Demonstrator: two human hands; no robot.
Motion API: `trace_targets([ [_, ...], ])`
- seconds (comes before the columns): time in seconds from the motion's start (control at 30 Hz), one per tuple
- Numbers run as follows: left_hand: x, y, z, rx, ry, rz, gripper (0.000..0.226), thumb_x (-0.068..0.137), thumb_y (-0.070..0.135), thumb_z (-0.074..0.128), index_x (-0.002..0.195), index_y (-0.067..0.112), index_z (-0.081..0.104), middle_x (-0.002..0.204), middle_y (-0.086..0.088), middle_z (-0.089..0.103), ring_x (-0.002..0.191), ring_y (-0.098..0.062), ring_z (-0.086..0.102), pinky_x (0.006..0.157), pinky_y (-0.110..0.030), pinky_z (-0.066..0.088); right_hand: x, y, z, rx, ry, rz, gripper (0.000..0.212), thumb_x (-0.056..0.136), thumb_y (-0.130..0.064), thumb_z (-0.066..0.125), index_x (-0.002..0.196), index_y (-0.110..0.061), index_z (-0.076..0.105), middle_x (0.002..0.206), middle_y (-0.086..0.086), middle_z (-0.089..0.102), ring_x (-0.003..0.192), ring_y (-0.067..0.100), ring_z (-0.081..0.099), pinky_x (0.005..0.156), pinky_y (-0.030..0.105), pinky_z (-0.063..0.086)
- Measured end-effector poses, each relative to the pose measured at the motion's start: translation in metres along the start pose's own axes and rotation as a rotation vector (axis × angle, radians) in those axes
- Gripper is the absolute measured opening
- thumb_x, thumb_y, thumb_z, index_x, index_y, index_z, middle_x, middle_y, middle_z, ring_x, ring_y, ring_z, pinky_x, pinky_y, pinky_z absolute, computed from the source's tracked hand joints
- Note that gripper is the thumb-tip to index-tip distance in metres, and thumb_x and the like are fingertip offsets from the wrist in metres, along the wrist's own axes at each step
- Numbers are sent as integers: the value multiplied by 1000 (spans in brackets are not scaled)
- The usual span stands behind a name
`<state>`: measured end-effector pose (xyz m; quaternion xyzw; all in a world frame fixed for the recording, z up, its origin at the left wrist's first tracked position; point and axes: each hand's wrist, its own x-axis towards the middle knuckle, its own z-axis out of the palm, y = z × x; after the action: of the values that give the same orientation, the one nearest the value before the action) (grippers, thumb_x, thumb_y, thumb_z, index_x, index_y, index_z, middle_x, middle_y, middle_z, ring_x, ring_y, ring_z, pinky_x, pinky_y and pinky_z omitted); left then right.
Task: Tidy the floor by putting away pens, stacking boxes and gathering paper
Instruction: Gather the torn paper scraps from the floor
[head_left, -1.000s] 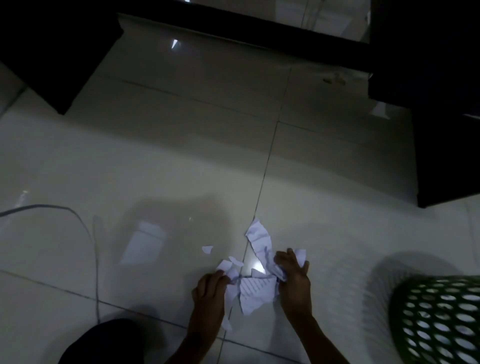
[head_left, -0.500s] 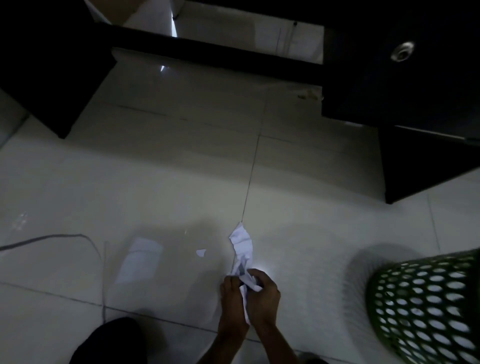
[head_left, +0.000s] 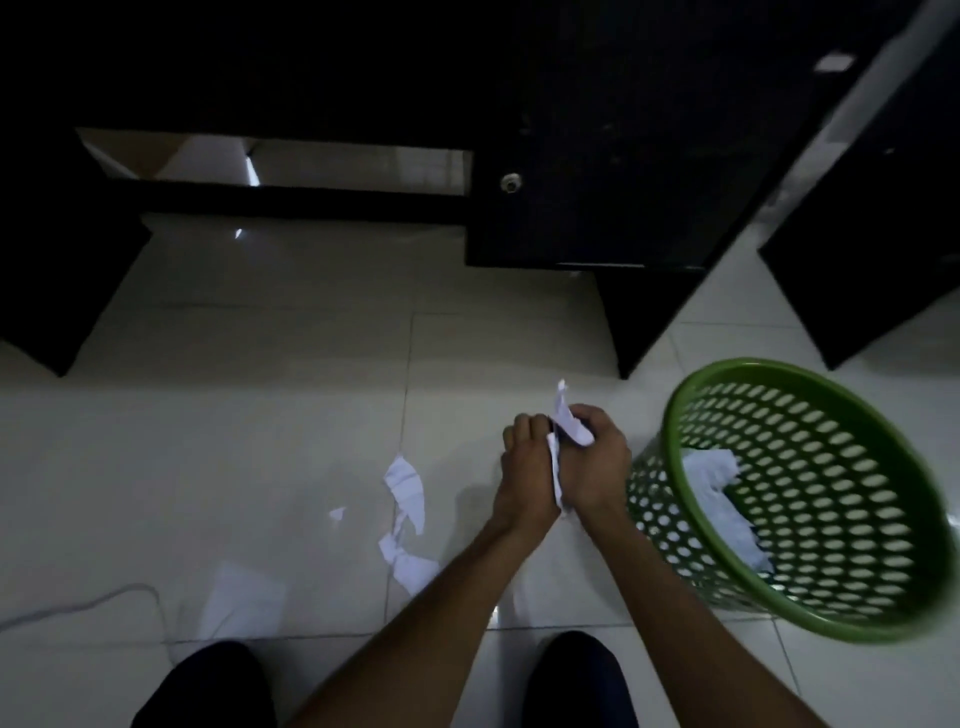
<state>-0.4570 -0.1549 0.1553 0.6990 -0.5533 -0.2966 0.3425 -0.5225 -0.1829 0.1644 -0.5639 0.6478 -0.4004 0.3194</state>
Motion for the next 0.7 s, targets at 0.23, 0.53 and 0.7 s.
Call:
trace_targets([
  [0.23,19,78,23,63,-29,299,21,93,20,53,108,6,53,114,-12,50,112,-24,45,93,-39,45,30,-26,-93,-15,107,-63,5,87,-6,62,90,-3,64,77,3,60,62,0,49,54,-1,35],
  [0.53,40,151,98,284,-391,586,35,85,18,59,116,3,56,119,-15,54,111,-30,49,99,-44,41,56,19,-223,-251,111,-44,10,88,-12,60,93,-8,68,87,4,67,77,14,56,57,18,32],
  [0.7,49,153,117,194,-588,427,26,85,27,52,108,19,59,117,-8,63,101,-22,60,91,-39,51,66,67,-261,-357,-138,52,29,87,-16,57,113,-6,64,113,11,68,106,28,62,80,23,44],
])
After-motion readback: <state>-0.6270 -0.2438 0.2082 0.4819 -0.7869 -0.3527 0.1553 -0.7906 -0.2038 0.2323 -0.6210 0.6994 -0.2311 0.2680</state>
